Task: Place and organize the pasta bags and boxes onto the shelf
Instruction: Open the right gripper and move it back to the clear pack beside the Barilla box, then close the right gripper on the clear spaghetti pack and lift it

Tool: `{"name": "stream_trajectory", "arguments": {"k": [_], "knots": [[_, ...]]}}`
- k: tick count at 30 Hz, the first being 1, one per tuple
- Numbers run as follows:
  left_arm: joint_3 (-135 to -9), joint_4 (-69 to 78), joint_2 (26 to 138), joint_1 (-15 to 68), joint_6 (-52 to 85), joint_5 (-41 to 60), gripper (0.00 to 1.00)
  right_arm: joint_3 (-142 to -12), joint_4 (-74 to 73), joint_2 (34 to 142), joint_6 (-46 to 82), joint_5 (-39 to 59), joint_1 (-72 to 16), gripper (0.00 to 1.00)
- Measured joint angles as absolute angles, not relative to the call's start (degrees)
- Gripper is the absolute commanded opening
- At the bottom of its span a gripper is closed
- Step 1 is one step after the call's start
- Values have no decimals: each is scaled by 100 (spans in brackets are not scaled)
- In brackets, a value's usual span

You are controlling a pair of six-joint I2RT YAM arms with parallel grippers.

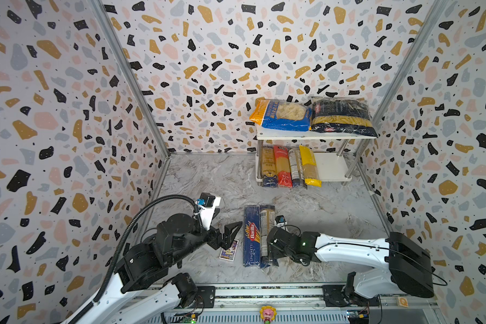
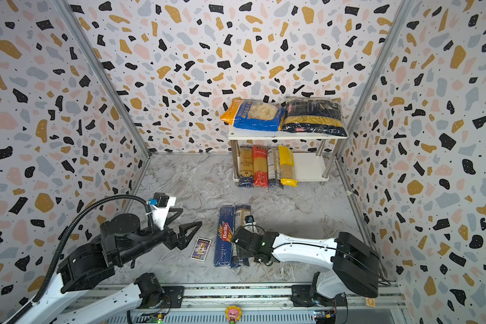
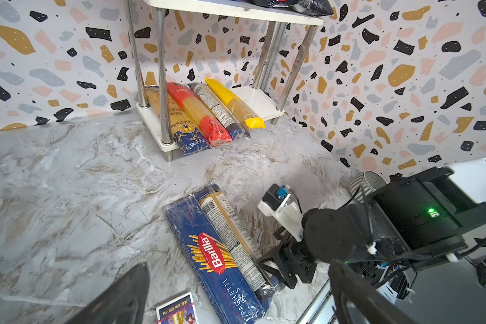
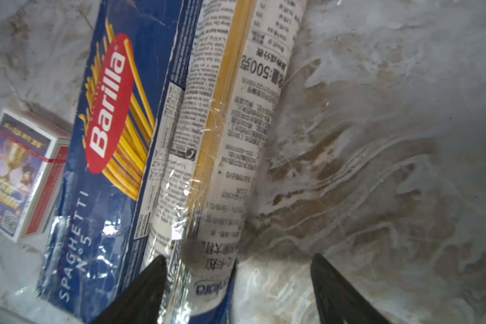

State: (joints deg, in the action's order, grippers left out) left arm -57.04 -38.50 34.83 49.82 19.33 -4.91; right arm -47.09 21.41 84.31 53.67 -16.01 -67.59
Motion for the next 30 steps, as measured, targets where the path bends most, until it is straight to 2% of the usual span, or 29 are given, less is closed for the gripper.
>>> {"name": "stream_trajectory", "arguments": {"k": [18,30], "knots": [[-5697,-3896,3435,4982,1931,-532,99,-5041,1743,9465,5389,-1413,-6984,83],[-5649,-3887,3448,4980,1933,-567,99,-5238,1730,9697,5376,-1503,-7015,82]]}}
